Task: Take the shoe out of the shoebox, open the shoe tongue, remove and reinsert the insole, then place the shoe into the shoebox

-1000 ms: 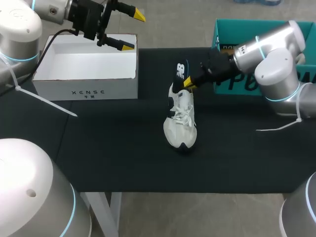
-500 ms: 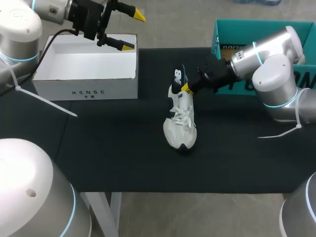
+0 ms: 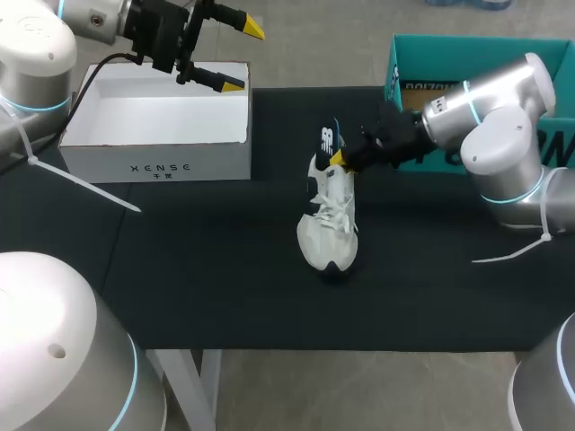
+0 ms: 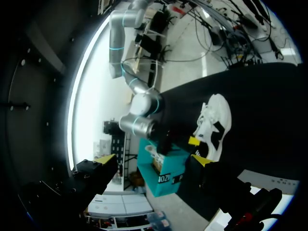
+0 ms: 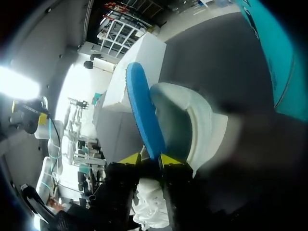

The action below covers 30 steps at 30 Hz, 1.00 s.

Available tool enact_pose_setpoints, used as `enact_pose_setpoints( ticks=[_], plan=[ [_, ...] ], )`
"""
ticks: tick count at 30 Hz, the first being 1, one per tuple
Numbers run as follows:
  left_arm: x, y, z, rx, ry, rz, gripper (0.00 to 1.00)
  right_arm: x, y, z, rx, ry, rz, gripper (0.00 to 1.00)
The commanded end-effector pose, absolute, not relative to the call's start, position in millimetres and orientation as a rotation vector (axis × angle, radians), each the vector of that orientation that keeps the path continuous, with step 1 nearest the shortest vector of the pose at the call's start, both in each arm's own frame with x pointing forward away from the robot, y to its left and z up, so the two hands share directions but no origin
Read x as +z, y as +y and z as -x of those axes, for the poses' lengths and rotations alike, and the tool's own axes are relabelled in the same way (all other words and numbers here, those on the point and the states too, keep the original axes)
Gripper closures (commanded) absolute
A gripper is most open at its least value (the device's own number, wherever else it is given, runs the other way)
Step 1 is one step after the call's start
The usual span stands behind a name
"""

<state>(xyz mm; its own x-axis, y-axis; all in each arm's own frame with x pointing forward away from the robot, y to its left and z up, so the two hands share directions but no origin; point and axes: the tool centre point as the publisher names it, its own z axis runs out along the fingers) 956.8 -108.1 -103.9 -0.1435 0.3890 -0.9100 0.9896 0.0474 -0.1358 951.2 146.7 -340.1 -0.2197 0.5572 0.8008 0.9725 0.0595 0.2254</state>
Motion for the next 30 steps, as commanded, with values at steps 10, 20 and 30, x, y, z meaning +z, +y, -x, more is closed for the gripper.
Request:
enact_pose_setpoints(
  ticks=[10,20,30],
  plan=[
    [-103.2,-107.7,-957.3,-1.082,1.625,-1.419,0.00,-331.6,139.7,-978.4,-1.026,-1.875,1.498,0.76],
    [-103.2,-107.7,-957.3,-1.082,1.625,-1.419,0.00,-332.6,140.4,-982.4,-1.025,-1.881,1.496,0.93],
    [-103.2,-107.7,-957.3,-1.082,1.625,-1.419,0.00,-340.9,147.5,-963.5,-1.022,-1.840,1.507,1.00]
  ],
)
